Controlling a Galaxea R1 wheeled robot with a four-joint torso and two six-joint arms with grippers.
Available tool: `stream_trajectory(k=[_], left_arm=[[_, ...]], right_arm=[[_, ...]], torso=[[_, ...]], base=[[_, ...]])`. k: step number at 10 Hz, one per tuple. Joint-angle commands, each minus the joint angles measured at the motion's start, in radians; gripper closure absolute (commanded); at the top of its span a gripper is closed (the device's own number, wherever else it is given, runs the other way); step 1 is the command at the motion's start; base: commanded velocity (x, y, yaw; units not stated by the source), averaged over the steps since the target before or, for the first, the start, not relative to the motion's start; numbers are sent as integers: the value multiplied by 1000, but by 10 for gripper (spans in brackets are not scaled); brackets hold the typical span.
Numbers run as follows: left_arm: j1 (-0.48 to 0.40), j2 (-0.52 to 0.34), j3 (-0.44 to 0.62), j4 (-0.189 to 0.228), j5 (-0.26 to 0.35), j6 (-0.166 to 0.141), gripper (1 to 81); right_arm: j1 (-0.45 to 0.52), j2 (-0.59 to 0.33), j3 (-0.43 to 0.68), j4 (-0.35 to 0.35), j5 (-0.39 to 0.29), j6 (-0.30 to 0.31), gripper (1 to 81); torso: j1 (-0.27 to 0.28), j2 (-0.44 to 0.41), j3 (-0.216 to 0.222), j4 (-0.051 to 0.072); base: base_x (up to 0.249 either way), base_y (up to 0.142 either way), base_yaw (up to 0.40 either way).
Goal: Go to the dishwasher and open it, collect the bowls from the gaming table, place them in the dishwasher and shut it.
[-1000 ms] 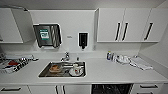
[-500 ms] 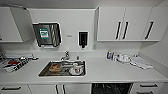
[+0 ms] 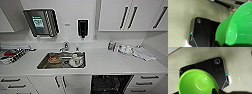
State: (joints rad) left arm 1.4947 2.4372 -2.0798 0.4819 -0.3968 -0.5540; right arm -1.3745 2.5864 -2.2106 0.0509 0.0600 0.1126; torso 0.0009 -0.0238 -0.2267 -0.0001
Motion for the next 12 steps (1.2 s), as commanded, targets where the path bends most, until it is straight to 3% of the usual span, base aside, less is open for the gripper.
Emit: stream_trajectory(k=[1, 3, 6, 9, 12], left_arm=[[-66, -118, 72, 7, -22, -40, 811], [-119, -214, 148, 9, -27, -81, 811], [-224, -275, 204, 13, 1, -118, 811], [-363, -297, 271, 9, 137, -127, 811], [-510, -309, 361, 6, 294, -139, 811]], right_arm=[[54, -36, 16, 17, -51, 1, 811], [57, -39, 16, 17, -51, 0, 811], [68, -44, 34, 18, -51, 1, 811], [88, -47, 54, 17, -52, -1, 811], [93, -46, 69, 17, -51, -1, 811]], torso=[[0, 0, 0, 0], [0, 0, -12, 0], [0, 0, -11, 0], [0, 1, -12, 0], [0, 1, -67, 0]], base=[[0, 0, 0], [0, 0, 0], [0, 0, 0], [0, 0, 0], [0, 0, 0]])
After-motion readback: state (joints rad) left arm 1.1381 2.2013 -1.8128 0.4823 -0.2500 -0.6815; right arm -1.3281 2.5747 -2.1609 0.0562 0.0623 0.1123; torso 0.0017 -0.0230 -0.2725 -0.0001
